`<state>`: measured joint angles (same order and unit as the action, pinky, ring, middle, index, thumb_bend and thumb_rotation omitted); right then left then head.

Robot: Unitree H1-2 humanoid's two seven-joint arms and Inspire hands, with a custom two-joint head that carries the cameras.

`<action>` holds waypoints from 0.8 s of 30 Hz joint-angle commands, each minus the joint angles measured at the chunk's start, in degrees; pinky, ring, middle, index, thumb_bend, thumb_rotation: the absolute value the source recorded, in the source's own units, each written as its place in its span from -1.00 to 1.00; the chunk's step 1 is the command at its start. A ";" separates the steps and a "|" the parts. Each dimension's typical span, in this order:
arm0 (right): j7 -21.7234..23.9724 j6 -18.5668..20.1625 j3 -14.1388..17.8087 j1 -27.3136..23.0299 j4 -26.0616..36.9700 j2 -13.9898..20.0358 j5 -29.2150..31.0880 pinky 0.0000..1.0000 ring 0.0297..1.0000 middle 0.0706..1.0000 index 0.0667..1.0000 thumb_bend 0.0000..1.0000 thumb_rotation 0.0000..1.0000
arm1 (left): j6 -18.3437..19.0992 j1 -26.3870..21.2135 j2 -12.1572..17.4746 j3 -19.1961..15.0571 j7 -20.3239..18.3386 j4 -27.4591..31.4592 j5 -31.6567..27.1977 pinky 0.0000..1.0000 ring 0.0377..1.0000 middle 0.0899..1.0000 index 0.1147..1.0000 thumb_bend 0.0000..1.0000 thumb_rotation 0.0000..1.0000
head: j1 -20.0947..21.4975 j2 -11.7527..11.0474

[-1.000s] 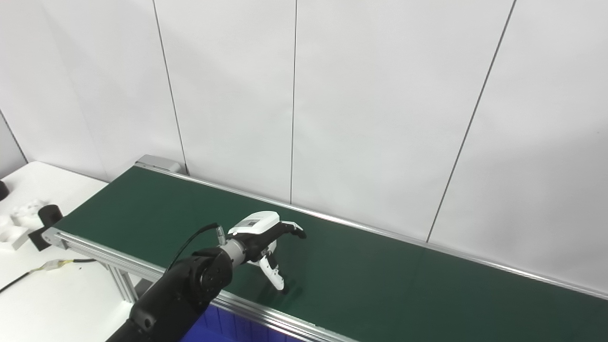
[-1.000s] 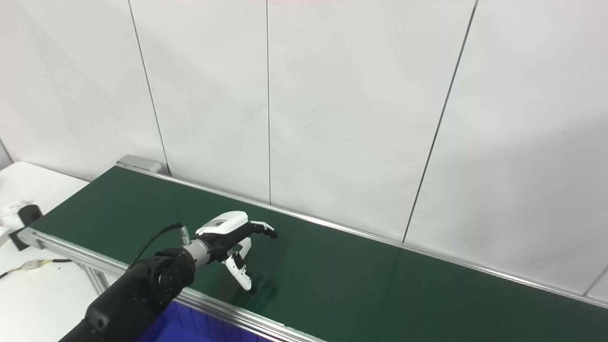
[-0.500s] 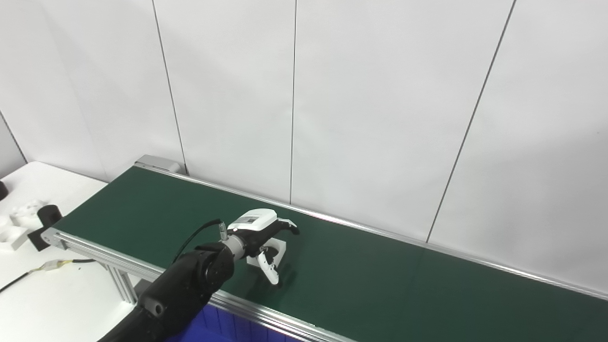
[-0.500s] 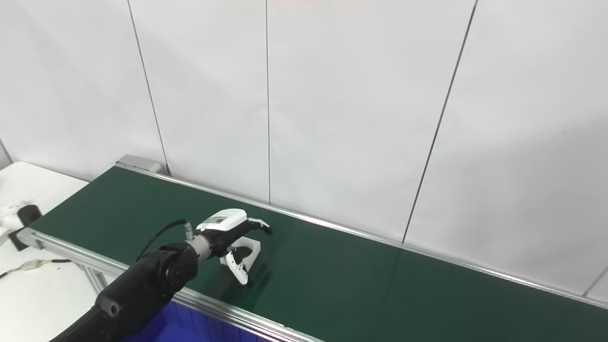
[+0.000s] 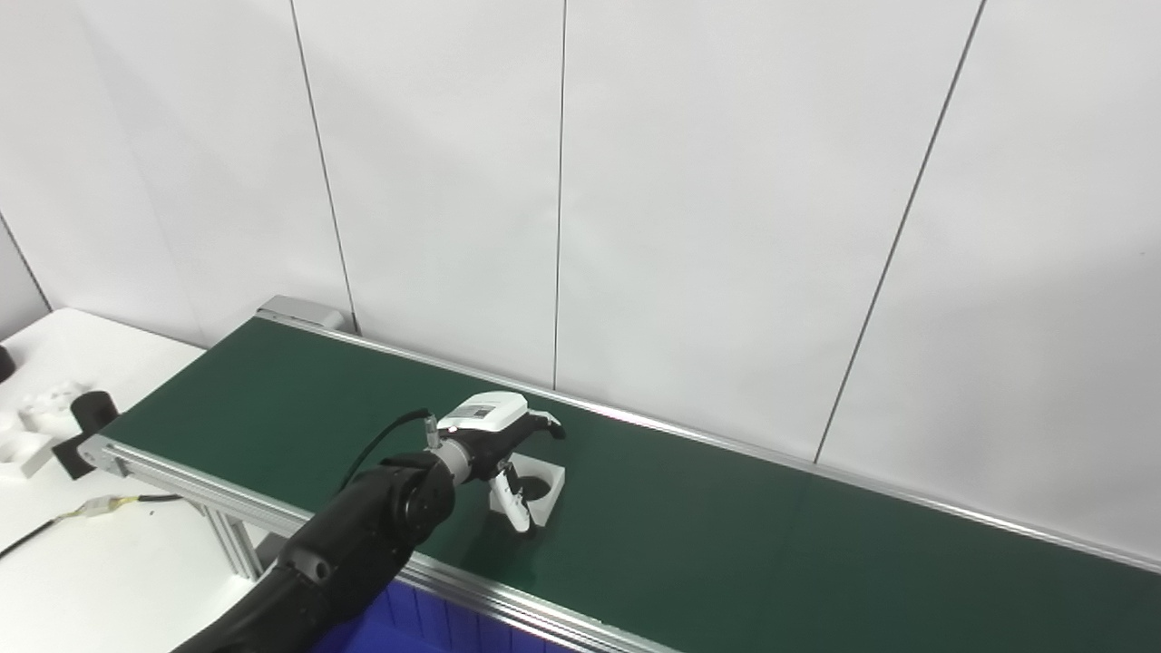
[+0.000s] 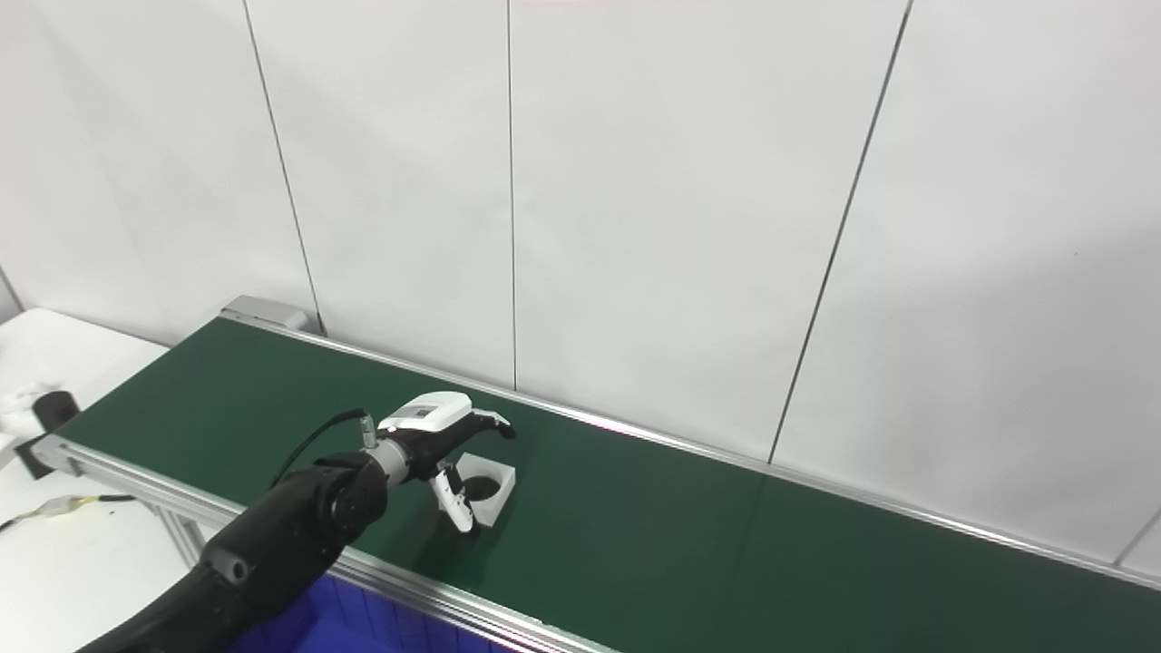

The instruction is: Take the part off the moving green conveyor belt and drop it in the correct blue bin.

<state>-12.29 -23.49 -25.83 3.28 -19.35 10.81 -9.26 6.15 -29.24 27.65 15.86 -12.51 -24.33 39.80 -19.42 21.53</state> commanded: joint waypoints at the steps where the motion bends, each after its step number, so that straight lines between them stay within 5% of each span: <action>1: -0.83 -3.44 -0.06 -0.18 1.86 -0.34 -0.07 0.40 0.57 0.61 0.81 0.24 0.52 | 0.44 -3.44 0.38 -0.06 2.51 -0.39 0.94 0.79 0.74 0.77 0.62 0.84 -1.00 | -0.03 0.07; 16: -1.67 -3.44 -0.49 -0.14 1.96 -0.43 -0.48 0.38 0.56 0.60 0.80 0.27 0.52 | 1.48 -5.65 -2.37 4.31 4.53 -7.08 2.97 0.83 0.78 0.82 0.67 0.83 -0.97 | 0.74 0.32; 24: -1.86 -3.43 -0.77 -0.10 2.18 -0.36 -0.59 0.38 0.56 0.60 0.80 0.27 0.52 | 0.93 -5.97 -4.49 6.00 9.77 -11.11 3.47 0.78 0.73 0.70 0.60 0.75 -1.00 | 1.17 0.47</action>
<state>-13.37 -23.49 -26.58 3.49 -19.06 10.65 -9.82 7.50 -33.54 22.80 21.41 -4.74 -35.09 41.90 -18.19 21.97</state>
